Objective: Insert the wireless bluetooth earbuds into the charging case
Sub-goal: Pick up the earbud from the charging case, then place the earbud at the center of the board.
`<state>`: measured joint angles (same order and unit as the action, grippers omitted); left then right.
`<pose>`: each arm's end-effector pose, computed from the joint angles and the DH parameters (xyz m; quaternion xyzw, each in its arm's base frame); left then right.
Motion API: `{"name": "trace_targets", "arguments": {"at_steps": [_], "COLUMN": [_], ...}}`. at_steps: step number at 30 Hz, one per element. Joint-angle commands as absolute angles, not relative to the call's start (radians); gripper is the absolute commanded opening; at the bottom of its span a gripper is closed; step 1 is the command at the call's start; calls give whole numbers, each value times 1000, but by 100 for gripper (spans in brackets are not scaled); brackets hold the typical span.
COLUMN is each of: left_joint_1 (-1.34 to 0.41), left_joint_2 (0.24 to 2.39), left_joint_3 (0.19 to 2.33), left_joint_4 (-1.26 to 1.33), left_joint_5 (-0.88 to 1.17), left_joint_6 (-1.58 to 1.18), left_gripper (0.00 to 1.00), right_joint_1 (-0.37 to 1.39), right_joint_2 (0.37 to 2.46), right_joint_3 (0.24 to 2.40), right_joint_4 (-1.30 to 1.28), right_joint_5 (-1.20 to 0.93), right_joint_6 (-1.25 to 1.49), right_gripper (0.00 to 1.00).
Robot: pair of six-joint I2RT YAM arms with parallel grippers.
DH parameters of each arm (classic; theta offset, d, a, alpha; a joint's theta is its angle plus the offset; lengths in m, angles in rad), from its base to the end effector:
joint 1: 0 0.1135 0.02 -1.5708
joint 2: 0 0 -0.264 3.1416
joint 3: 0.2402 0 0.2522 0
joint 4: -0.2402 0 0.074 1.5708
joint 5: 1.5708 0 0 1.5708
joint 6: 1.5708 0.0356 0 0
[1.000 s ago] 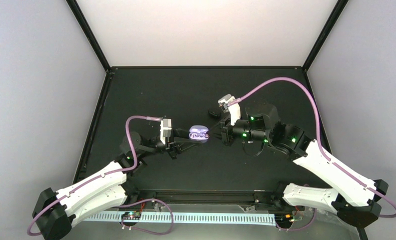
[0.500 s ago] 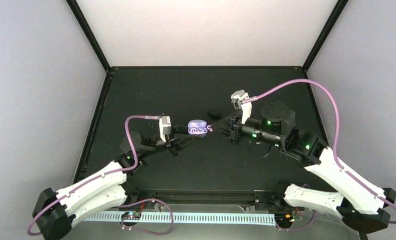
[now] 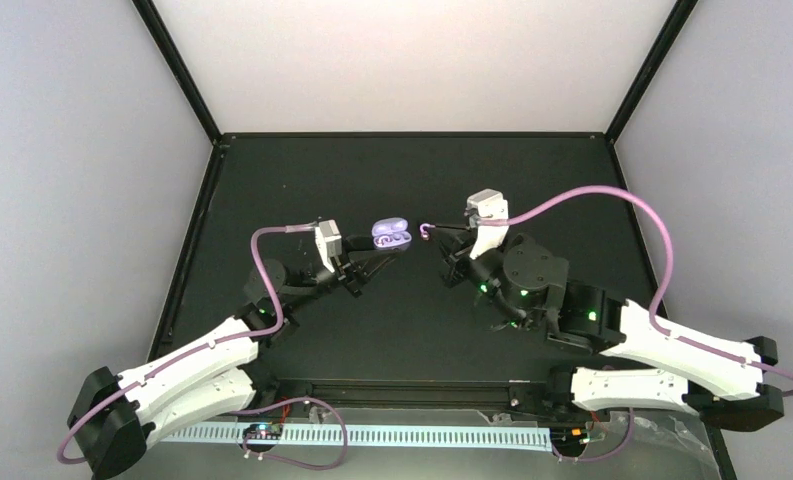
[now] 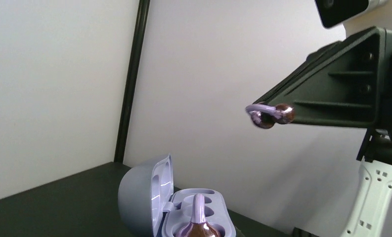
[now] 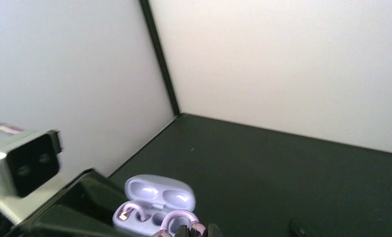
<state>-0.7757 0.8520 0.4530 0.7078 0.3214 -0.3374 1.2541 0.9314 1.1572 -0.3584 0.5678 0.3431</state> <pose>0.1334 -0.1466 0.3051 0.2527 0.5403 -0.5012 0.6269 0.0776 0.1754 0.4249 -0.1520 0.7298 0.3060 0.5922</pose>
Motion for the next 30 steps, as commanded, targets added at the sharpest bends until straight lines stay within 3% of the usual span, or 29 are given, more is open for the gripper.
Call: {"name": "trace_targets", "arguments": {"at_steps": [1,11,15,22,30], "left_joint_1": [-792,-820,-822,-822,-822], "left_joint_2": [870,873,855,685,572], "left_joint_3": [518,541,540,495,451], "left_joint_4": [797,805,767,586,480], "left_joint_5": [263,256,226,149,135], "left_joint_6": [-290,-230,-215,-210,-227], "left_gripper": [2,2,2,2,2], "right_joint_1": [1310,1345,1335,1062,949], "right_joint_2": [981,1058,1048,1012,1057], "right_joint_3": [1114,1079,1075,984,643], "right_joint_4": [-114,158,157,-266,-224], "right_joint_5": [929,987,978,742,651], "right_joint_6": [177,10,40,462,820], "right_gripper": [1,1,1,1,1]}}
